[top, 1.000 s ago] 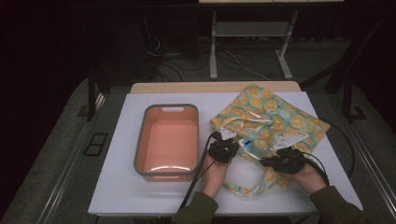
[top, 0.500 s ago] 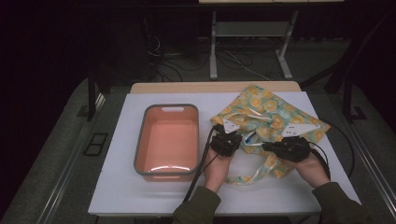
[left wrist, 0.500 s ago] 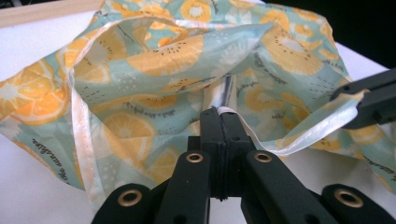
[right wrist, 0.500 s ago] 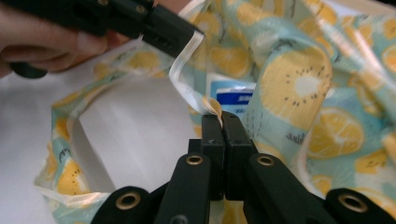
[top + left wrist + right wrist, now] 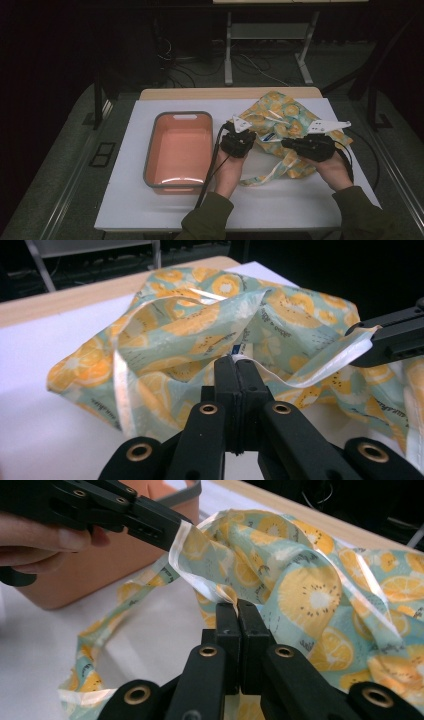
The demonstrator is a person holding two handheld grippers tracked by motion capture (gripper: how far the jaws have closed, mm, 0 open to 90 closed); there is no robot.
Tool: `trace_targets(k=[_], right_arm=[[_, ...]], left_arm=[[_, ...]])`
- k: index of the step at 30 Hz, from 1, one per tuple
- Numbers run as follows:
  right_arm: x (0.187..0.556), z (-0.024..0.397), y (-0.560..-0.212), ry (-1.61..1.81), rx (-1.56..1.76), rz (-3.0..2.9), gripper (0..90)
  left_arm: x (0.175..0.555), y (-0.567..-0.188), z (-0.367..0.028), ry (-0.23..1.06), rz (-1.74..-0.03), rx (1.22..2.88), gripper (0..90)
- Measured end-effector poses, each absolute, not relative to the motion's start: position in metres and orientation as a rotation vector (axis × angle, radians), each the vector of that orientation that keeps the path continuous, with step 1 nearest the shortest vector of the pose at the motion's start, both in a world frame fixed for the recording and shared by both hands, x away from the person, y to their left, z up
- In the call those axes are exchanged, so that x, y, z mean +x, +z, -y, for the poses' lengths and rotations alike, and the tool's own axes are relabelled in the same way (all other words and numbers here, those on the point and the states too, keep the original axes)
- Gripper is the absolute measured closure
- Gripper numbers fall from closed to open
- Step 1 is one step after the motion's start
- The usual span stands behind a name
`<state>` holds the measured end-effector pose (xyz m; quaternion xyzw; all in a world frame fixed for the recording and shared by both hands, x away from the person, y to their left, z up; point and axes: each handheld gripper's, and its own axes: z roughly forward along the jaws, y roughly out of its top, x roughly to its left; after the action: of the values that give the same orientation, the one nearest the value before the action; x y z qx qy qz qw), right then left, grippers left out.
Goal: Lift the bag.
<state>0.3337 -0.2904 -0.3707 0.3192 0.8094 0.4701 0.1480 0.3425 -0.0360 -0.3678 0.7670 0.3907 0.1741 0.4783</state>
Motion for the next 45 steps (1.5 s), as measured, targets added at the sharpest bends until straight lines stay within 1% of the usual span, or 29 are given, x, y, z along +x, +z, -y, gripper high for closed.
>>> trace_targets(k=[5,10,15,24,30,40,45], right_arm=[[0.334,0.294,-0.362,1.387,0.918,-2.297,89.1],[0.333,0.289,-0.356,1.417,0.889,-2.284,89.0],[0.334,0.285,-0.349,1.435,0.873,-2.262,89.1],[0.35,0.288,-0.349,1.434,0.912,-2.228,89.1],[0.369,0.286,-0.353,1.389,0.947,-2.212,89.1],[0.41,0.278,-0.36,1.319,1.053,-2.197,89.1],[0.427,0.276,-0.37,1.264,1.118,-2.207,89.1]], left_arm=[[0.341,-0.348,0.026,0.444,-0.936,1.824,89.9],[0.332,-0.324,0.023,0.478,-0.889,1.774,89.9],[0.327,-0.312,0.025,0.523,-0.853,1.772,89.9],[0.352,-0.328,0.019,0.46,-0.918,1.791,89.8],[0.377,-0.341,0.019,0.412,-0.969,1.815,89.8],[0.418,-0.353,0.025,0.41,-1.068,1.862,89.8],[0.428,-0.357,0.029,0.393,-1.084,1.879,89.7]])
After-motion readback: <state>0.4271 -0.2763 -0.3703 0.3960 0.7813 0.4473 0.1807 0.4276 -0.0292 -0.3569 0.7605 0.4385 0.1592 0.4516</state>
